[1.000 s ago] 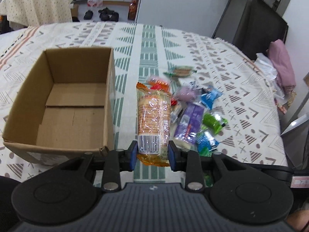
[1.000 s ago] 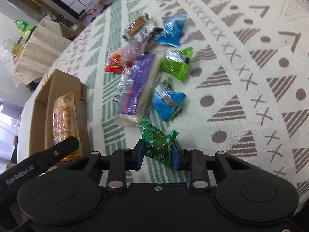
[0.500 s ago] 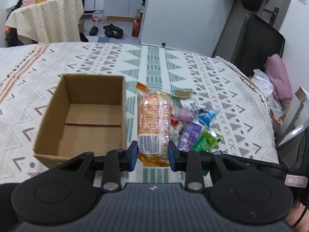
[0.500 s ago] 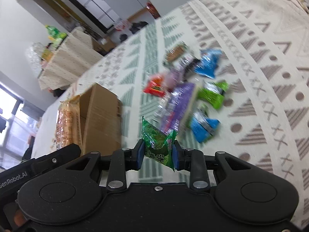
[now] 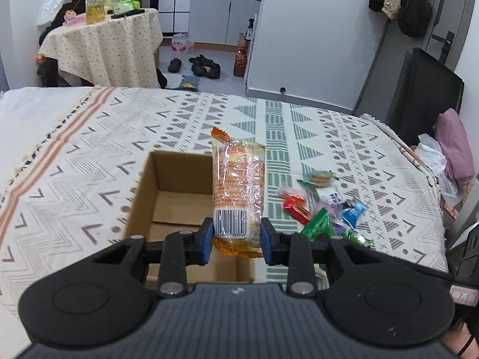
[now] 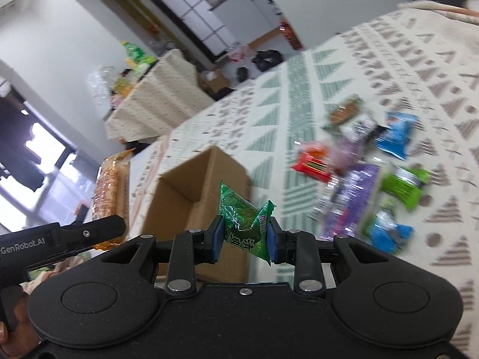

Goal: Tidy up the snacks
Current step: 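Carry both snacks over the box and open both tools to drop them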

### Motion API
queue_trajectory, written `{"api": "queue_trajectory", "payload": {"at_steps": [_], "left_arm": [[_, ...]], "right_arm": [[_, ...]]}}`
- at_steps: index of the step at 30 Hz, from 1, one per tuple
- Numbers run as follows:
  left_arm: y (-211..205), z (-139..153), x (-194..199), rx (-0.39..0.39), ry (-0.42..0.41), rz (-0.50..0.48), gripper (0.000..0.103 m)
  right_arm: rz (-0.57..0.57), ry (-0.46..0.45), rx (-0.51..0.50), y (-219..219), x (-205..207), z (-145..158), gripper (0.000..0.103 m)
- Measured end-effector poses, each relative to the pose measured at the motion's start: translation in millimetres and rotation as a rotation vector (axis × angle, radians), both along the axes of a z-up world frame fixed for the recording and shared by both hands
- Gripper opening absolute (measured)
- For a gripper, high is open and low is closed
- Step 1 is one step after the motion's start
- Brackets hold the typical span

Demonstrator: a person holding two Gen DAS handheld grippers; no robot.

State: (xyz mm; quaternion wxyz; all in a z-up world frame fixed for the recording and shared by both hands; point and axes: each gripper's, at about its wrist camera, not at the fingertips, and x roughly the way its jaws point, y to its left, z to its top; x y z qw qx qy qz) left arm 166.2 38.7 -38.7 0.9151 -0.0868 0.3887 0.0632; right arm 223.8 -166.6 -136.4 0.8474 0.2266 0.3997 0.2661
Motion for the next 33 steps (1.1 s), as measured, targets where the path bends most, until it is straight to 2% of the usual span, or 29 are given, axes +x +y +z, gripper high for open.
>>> {"api": "queue_trajectory", "payload": {"at_steps": [9, 22, 25, 29, 31, 32, 33], "left_arm": [[33.6, -4.3, -2.2, -0.004, 0.027, 0.053, 0.031], [69.6, -36.6, 9.9, -0.02, 0.115, 0.109, 0.036], [73.8, -41.5, 11.1, -0.022, 0.132, 0.115, 0.04], [76.8, -44.9, 11.8, -0.004, 0.145, 0.125, 0.054], [77.7, -45.4, 12.0, 0.0, 0.147, 0.127, 0.057], [77.9, -45.5, 12.0, 0.003, 0.148, 0.128, 0.061], [77.6, -45.4, 12.2, 0.008, 0.148, 0.129, 0.066]], "right_arm": [[0.11, -0.074, 0.054, 33.5, 1.2, 16.4, 0.029], [0.155, -0.045, 0.029, 68.4, 7.3, 4.5, 0.029], [0.165, -0.034, 0.026, 75.9, 10.1, 1.6, 0.029], [0.18, -0.031, 0.035, 84.0, 13.0, 0.0, 0.03], [0.192, -0.031, 0.043, 86.9, 14.1, 0.1, 0.038], [0.194, -0.028, 0.048, 87.4, 14.1, 0.2, 0.039], [0.197, -0.024, 0.057, 87.5, 13.7, 0.3, 0.045]]}}
